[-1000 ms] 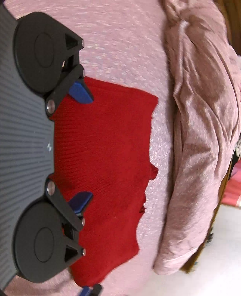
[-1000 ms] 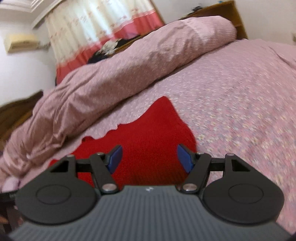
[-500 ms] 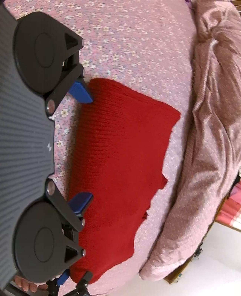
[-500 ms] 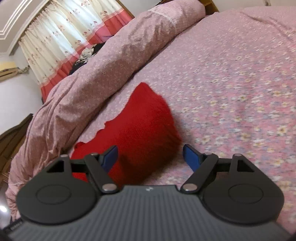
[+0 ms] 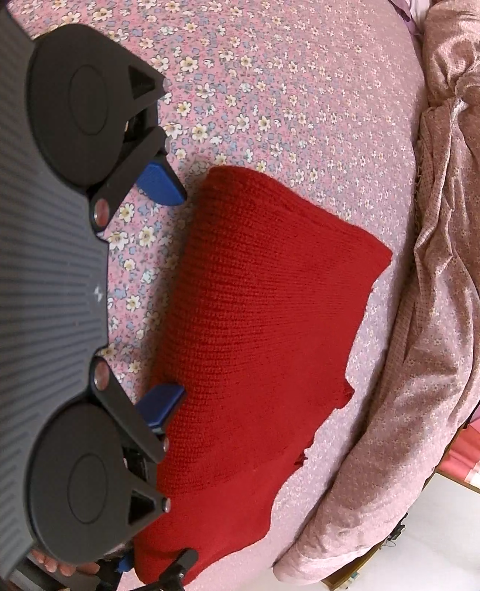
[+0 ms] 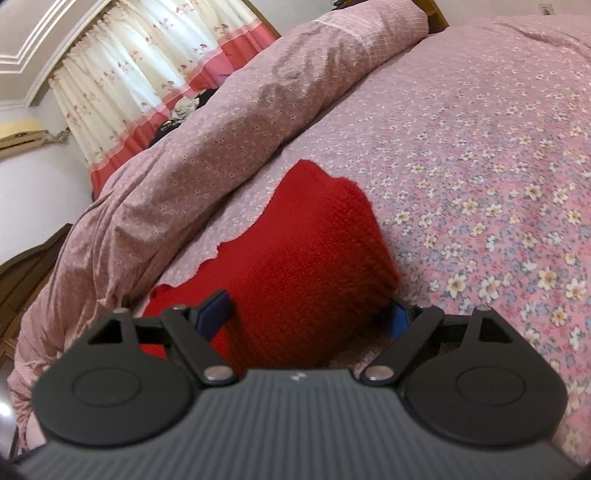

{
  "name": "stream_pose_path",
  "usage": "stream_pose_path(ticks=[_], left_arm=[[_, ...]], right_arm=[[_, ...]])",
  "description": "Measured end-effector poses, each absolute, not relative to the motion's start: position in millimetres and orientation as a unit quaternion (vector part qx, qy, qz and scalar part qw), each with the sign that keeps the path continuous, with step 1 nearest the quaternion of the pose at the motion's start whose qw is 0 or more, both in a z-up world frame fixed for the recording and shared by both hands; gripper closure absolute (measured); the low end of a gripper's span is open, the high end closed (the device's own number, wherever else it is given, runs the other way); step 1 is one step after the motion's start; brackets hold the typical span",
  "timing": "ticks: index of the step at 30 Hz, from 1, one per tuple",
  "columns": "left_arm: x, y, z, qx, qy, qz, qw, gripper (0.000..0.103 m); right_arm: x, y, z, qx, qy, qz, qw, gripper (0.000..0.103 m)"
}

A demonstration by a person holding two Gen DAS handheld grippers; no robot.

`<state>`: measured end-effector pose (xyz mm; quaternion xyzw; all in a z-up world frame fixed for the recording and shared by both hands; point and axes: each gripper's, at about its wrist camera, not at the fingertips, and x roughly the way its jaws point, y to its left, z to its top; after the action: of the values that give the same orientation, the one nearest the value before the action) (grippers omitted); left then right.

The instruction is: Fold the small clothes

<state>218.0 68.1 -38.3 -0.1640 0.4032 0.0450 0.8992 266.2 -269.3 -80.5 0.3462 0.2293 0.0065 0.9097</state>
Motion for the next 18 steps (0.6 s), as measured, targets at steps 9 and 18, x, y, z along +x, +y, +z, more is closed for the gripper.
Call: stream_pose_path(ticks=[9,18], left_arm=[[219.7,62.1,-42.8,-0.142,0.407,0.040,0.901,0.000],[217.3,56.9,-45.3,-0.119,0.404,0.033,0.906,0.000]], right_arm=[[271.4,-274.1,-81.9,0.367,0.233,0.031,0.900,0.017],[277.9,-273.2,-83.7,0.408,0.219,0.026,0.886,0.017]])
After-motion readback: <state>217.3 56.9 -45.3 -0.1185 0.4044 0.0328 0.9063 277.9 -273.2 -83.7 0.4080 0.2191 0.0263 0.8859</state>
